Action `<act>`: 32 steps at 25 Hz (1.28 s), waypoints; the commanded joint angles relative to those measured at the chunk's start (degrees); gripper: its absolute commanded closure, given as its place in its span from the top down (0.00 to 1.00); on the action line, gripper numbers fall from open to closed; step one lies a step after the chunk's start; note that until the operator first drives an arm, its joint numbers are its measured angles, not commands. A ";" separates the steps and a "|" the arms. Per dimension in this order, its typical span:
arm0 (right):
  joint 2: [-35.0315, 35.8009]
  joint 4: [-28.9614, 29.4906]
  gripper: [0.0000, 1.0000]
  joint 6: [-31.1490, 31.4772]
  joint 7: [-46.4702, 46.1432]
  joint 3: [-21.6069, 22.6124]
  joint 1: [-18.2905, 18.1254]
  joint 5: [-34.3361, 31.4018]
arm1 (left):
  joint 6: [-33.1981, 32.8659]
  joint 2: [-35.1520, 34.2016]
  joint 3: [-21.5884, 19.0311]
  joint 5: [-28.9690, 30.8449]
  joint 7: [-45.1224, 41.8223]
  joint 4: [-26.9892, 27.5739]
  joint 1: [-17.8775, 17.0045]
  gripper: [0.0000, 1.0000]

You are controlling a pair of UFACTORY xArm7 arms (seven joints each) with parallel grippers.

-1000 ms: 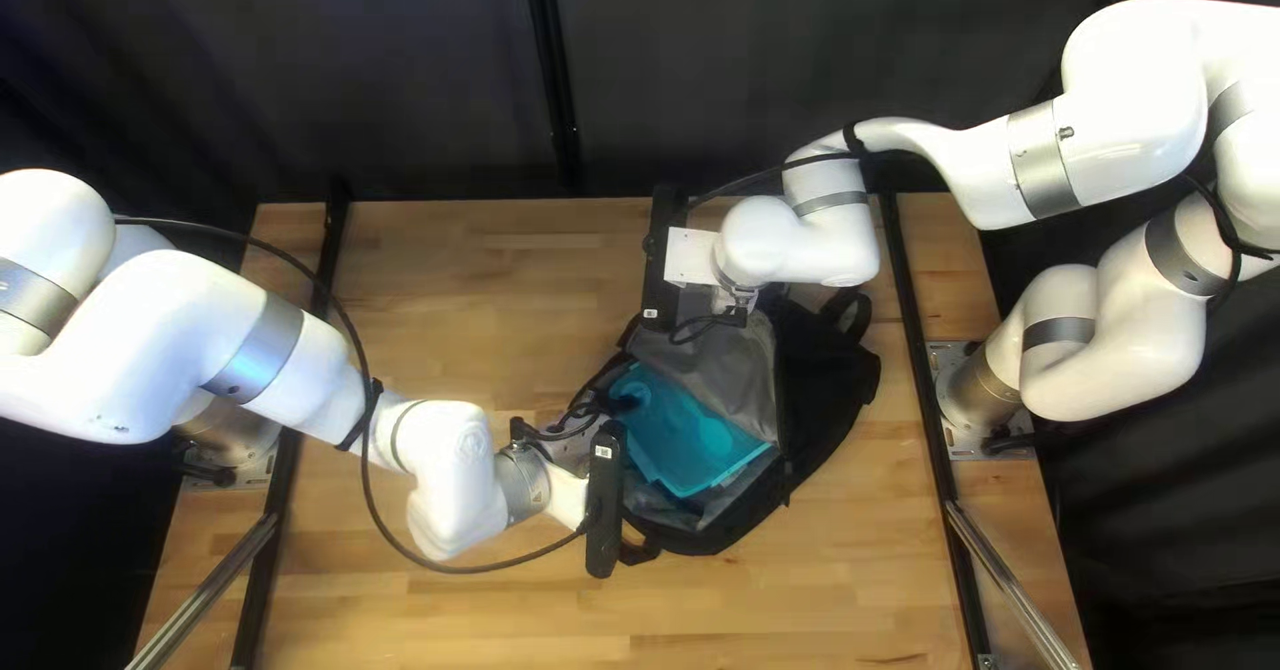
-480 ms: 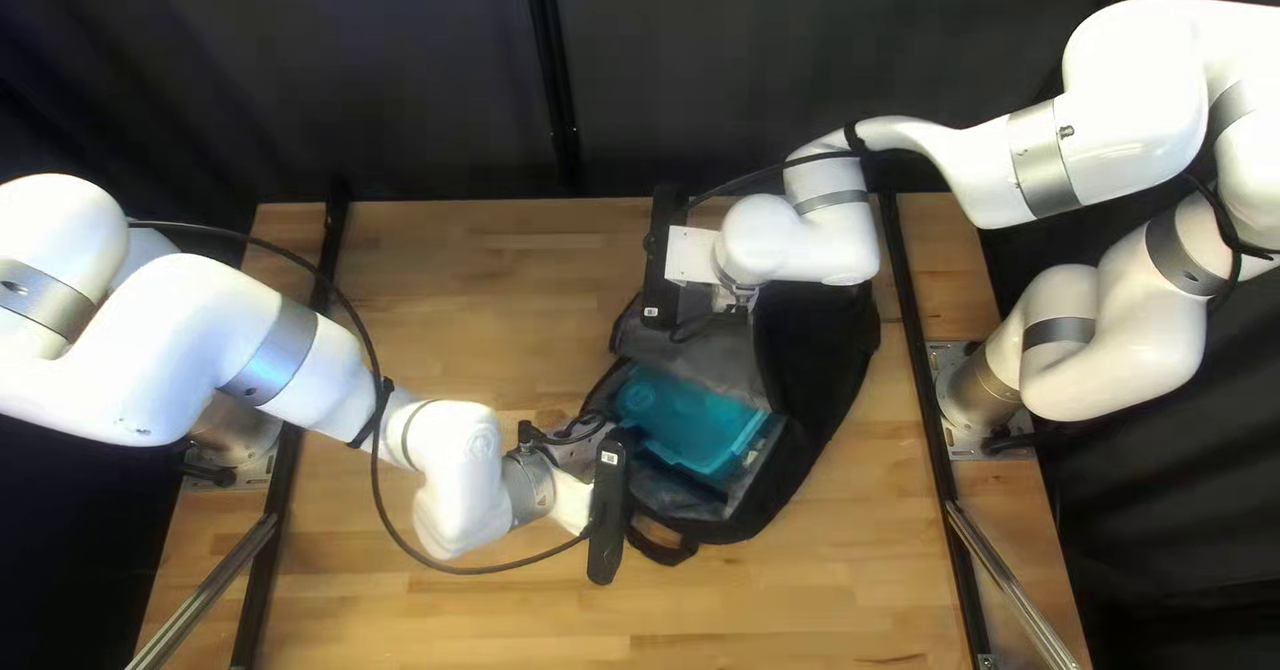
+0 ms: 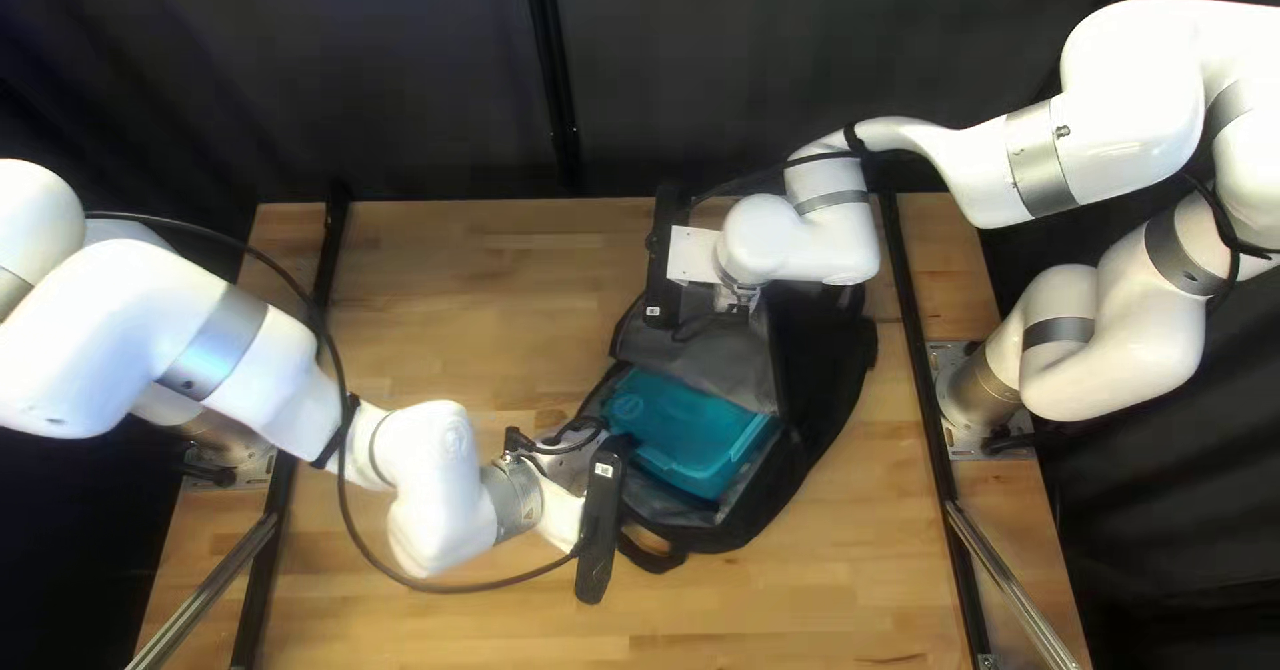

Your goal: Remove a lunch box from a kids backpack

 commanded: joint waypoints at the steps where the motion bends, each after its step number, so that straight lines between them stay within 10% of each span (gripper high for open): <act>1: 0.48 -0.19 0.00 -0.53 0.52 0.14 0.05 -0.07 | 2.24 -1.47 -0.73 -3.23 3.04 0.56 -0.56 0.00; 32: 0.19 -1.89 0.00 -2.31 1.38 0.12 -0.09 -0.62 | 29.10 -7.01 -10.72 -22.04 10.79 5.44 -10.93 0.00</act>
